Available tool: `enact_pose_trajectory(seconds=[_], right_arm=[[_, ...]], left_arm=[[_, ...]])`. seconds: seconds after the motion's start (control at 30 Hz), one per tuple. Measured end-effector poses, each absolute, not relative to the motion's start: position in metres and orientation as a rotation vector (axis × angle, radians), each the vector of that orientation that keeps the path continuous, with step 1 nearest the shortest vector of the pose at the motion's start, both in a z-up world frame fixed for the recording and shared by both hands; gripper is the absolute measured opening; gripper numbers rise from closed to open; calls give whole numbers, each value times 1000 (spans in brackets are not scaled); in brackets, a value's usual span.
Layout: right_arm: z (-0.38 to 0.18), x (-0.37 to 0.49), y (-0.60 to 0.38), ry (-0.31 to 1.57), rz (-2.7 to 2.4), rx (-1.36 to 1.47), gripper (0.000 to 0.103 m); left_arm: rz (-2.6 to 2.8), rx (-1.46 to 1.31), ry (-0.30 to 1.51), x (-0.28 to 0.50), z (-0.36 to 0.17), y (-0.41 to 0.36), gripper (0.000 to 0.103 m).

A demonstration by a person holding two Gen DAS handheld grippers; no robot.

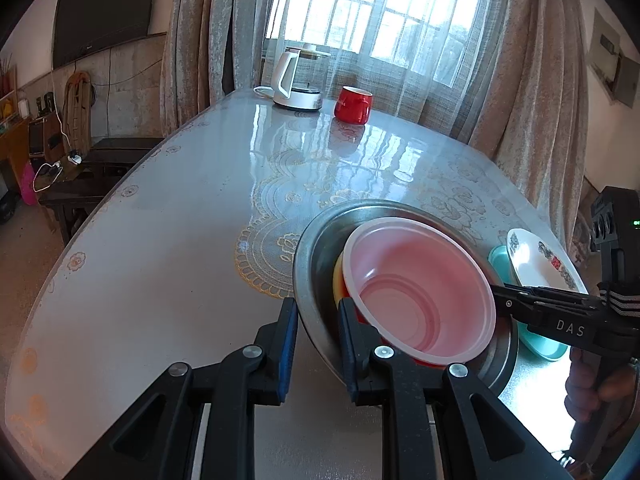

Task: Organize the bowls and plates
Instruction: 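Slide the steel basin with both grippers onto the plate stack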

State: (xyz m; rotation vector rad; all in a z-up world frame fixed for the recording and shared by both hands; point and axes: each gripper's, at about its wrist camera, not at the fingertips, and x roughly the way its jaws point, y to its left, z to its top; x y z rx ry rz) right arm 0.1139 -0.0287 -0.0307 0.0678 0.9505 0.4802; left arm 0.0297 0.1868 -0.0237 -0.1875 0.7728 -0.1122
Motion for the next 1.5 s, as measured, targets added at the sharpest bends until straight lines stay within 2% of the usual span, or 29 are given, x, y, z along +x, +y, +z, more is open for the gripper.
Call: enact_pose_trajectory(seconds=[0.5, 0.87, 1.5], right_arm=[[-4, 98, -70, 874, 435, 145, 19], [22, 81, -132, 788, 321, 202, 19], [12, 69, -243, 791, 83, 286, 19]], left_arm=[[-195, -135, 714, 30, 9, 147, 21], [-319, -87, 679, 48, 32, 87, 22], [-491, -46, 756, 84, 17, -26, 23]])
